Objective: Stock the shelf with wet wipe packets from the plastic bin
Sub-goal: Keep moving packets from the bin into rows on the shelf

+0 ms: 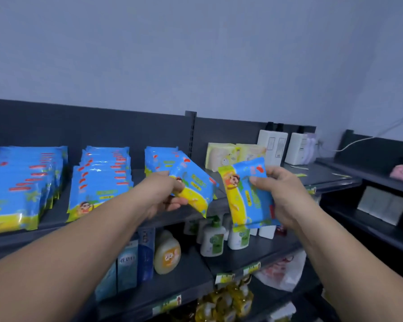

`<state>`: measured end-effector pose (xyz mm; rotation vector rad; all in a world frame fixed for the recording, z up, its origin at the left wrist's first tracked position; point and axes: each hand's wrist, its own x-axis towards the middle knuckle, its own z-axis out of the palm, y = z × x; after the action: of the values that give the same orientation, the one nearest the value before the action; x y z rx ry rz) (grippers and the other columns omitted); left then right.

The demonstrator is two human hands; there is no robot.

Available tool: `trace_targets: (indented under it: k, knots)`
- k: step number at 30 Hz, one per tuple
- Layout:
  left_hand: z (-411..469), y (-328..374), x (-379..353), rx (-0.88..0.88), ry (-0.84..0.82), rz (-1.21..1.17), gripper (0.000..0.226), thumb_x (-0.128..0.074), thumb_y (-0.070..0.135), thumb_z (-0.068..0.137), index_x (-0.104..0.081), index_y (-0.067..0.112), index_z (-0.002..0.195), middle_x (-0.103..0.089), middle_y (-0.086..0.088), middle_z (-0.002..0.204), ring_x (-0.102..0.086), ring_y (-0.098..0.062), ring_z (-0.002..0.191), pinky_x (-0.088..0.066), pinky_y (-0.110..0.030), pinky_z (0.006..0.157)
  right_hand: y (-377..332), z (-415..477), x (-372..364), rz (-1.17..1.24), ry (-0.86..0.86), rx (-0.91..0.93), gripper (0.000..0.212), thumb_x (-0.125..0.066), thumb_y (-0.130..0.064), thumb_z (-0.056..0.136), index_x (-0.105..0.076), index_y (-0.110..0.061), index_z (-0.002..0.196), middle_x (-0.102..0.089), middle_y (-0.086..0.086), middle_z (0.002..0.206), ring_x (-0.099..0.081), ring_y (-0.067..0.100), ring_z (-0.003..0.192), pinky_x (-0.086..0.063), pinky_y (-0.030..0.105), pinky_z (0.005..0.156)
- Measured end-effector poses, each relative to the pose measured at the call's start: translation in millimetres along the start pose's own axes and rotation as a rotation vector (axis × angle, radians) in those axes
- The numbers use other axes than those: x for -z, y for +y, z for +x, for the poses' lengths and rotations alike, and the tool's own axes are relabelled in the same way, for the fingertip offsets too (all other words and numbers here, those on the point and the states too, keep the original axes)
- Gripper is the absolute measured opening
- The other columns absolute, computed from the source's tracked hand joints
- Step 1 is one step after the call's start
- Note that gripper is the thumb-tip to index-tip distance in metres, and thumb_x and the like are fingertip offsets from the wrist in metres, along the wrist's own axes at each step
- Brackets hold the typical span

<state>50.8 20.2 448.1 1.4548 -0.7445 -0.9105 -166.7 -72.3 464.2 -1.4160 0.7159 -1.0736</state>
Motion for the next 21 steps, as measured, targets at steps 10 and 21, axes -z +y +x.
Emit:
trace_targets:
  k: [10, 21]
  knots:
    - [32, 7, 3, -0.069, -0.205, 0.036, 0.024, -0.066, 0.038, 0.086, -0.065, 0.019, 0.102, -0.071, -0.002, 0.085, -0.065, -0.017, 0.072, -0.051, -0.027, 0.065, 5, 51, -73, -0.639, -0.244, 0.216, 0.017, -0.072, -0.004, 0.080, -0.067, -0.019, 0.086, -0.070, -0.005, 0.081, -0.062, 0.007, 0.068, -0.053, 0.029, 0.070]
    - [72, 8, 12, -0.111, 0.052, -0.257, 0.017, -0.069, 0.013, 0.086, -0.060, 0.021, 0.099, -0.071, 0.005, 0.079, -0.065, -0.008, 0.060, -0.049, -0.021, 0.052, 28, 111, -91, -0.022, -0.001, -0.179, 0.112, -0.083, -0.016, 0.071, -0.007, -0.033, 0.151, -0.045, 0.012, 0.139, -0.059, 0.029, 0.112, -0.050, 0.052, 0.093]
